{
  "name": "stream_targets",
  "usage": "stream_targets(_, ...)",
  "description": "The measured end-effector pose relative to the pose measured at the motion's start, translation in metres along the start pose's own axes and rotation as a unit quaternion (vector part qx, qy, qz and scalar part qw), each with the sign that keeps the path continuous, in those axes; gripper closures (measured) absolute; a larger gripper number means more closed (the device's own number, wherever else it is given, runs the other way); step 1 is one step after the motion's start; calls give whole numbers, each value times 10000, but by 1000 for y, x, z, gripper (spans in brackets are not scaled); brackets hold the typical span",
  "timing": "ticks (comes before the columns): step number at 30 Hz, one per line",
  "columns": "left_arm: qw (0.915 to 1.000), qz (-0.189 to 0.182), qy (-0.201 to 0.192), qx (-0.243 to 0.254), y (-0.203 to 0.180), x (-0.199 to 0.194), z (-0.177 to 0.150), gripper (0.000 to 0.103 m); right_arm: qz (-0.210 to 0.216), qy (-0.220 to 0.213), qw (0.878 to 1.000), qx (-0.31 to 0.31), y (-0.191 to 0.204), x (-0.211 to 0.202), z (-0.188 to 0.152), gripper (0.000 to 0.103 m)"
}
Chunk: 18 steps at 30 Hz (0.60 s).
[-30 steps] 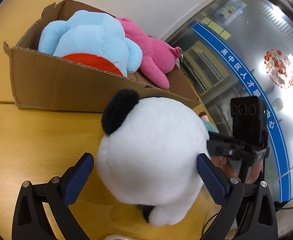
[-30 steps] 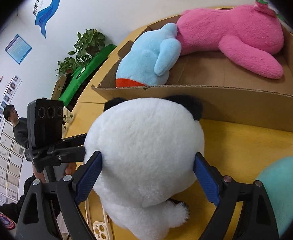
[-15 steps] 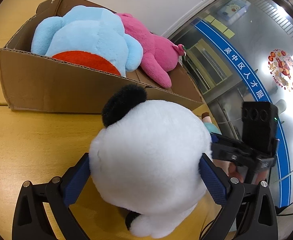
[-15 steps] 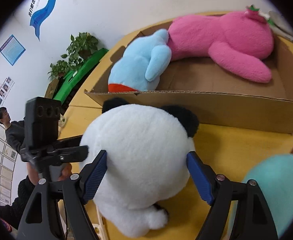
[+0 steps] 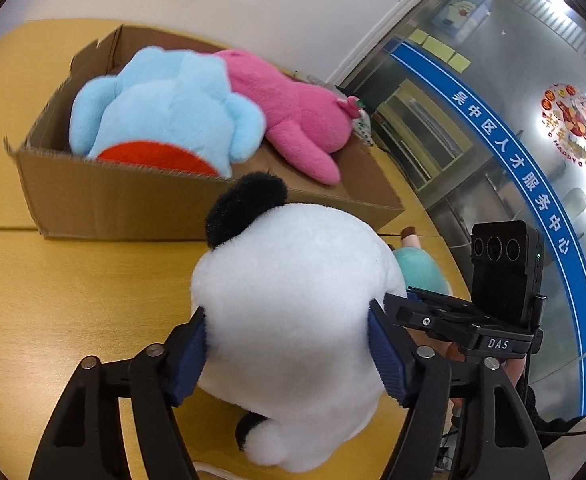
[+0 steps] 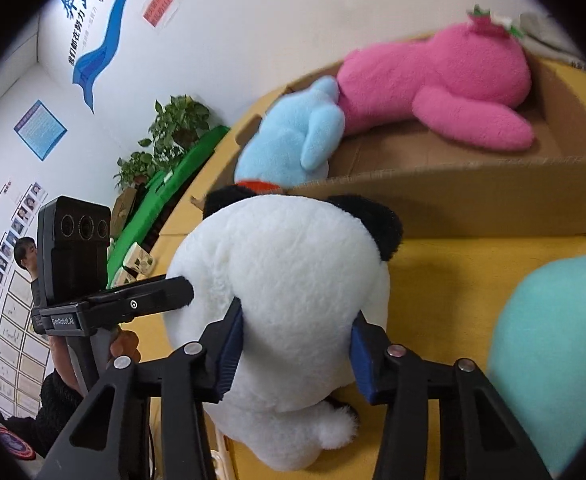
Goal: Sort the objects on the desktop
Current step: 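Lift the panda with both grippers and carry it over the box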
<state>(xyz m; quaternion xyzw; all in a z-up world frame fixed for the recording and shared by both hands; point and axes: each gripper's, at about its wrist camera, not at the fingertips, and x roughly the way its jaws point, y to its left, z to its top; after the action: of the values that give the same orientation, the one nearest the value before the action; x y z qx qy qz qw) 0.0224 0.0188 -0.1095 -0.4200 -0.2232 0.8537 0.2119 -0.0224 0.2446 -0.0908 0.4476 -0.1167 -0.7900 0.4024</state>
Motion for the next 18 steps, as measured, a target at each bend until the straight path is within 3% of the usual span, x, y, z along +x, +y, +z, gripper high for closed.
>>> stream_targets(4, 9979, -45, -452, 458, -37, -29, 30, 31, -27, -554, 9980, -301, 21, -39, 26, 58)
stream_targets(11, 9881, -99, -992, 1174, -82, -39, 134, 31, -363, -1350, 9838, -1120, 40, -78, 126, 58)
stream_targets(15, 9904, 4, -864, 1079, -71, -4, 189, 32, -538, -1290, 9841, -1093, 13, -53, 178, 58)
stream_targets(18, 9945, 164, -545, 878, -46, 35, 210, 32, -544, -991, 9905, -789, -29, -16, 198, 58)
